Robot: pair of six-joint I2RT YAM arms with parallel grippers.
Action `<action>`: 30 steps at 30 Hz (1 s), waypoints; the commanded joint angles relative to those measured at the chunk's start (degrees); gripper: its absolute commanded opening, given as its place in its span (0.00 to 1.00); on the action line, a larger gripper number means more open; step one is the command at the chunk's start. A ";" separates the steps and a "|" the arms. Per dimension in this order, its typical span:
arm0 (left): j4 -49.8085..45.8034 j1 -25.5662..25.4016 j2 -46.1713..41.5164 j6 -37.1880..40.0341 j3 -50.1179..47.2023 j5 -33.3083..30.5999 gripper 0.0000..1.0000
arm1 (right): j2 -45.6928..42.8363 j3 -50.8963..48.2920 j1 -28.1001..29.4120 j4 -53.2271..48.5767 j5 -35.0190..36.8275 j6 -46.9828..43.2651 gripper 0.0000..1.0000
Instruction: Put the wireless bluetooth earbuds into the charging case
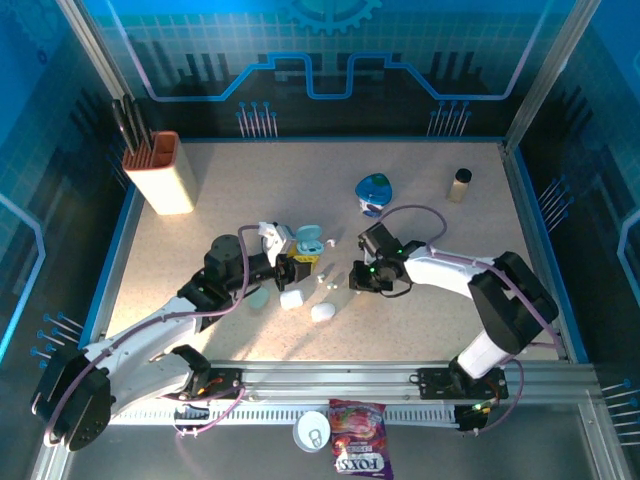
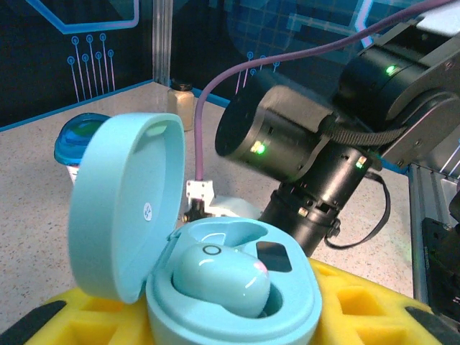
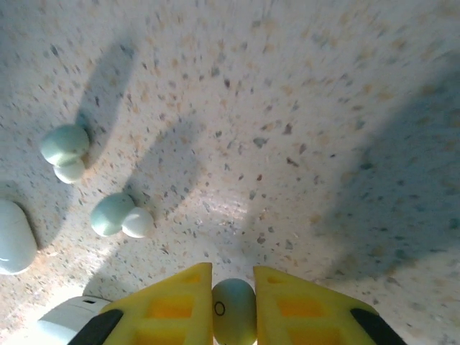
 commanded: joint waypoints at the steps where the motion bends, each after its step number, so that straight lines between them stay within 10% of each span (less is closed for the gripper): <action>1: 2.71 0.30 0.93 0.63 1.34 0.35 0.39 | -4.63 -1.63 -1.15 1.49 0.38 0.66 0.19; 16: 13.30 0.50 8.77 -2.09 0.26 10.83 0.39 | -30.75 -2.57 -1.37 15.67 -15.30 -13.88 0.19; 30: 22.02 1.00 11.92 -7.34 0.62 21.35 0.39 | -28.57 1.68 2.15 19.43 -20.99 -16.72 0.16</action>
